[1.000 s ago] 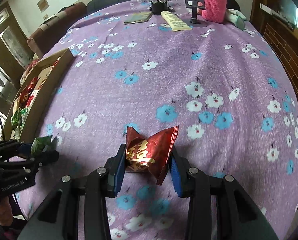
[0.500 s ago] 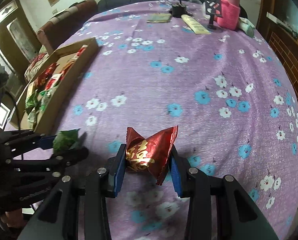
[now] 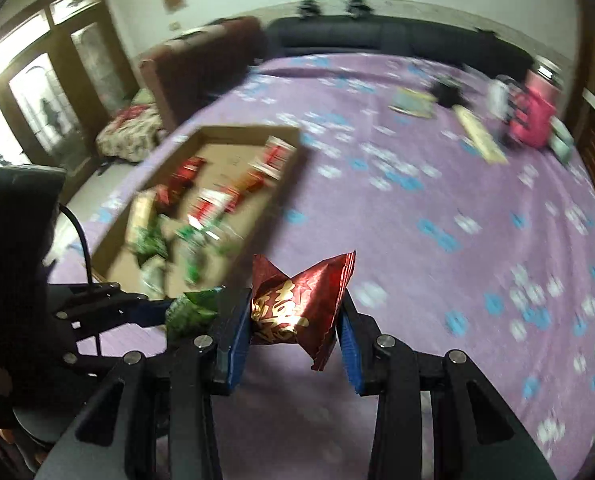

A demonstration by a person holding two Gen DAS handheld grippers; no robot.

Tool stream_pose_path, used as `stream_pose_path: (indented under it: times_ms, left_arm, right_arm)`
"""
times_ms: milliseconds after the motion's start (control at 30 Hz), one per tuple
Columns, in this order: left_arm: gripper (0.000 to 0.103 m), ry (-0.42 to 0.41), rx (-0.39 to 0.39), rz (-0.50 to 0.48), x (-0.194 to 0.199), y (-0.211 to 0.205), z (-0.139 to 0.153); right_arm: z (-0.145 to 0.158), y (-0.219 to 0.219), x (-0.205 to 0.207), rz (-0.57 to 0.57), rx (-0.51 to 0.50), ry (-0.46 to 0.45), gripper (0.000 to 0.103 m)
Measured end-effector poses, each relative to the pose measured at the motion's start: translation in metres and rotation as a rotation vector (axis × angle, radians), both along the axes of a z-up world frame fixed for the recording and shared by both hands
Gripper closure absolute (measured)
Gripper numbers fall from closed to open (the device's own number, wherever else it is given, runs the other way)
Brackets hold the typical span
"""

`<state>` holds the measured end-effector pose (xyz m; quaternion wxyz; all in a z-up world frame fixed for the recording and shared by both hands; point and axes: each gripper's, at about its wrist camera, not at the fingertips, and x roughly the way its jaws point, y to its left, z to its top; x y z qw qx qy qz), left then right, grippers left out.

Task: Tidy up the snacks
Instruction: 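Carry both held snacks over the cardboard tray, then lower both snacks into the tray and open both grippers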

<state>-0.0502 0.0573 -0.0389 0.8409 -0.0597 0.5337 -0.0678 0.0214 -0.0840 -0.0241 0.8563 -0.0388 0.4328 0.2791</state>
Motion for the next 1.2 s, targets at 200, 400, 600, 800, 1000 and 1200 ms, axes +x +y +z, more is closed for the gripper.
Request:
stream_pose_path:
  times_ms: [200, 400, 600, 800, 1000, 1200]
  left_arm:
    - [0.062, 0.025, 0.057, 0.14, 0.037, 0.066, -0.007]
    - [0.062, 0.031, 0.121, 0.232, 0.07, 0.103, -0.016]
    - [0.06, 0.057, 0.13, 0.291, 0.087, 0.12, -0.023]
    - [0.054, 0.083, 0.145, 0.3, 0.093, 0.122, -0.024]
    - [0.049, 0.08, 0.17, 0.296, 0.092, 0.117, -0.021]
    - [0.045, 0.057, 0.168, 0.319, 0.084, 0.118, -0.014]
  right_arm:
    - [-0.006, 0.069, 0.04, 0.098, 0.009, -0.008, 0.064]
    - [-0.017, 0.112, 0.076, 0.121, -0.007, 0.02, 0.064]
    - [-0.021, 0.128, 0.093, 0.127, -0.045, 0.034, 0.063]
    - [-0.019, 0.136, 0.096, 0.134, -0.094, 0.023, 0.061]
    - [-0.011, 0.135, 0.096, 0.132, -0.114, -0.009, 0.05]
    - [0.006, 0.119, 0.092, 0.099, -0.077, -0.022, 0.046]
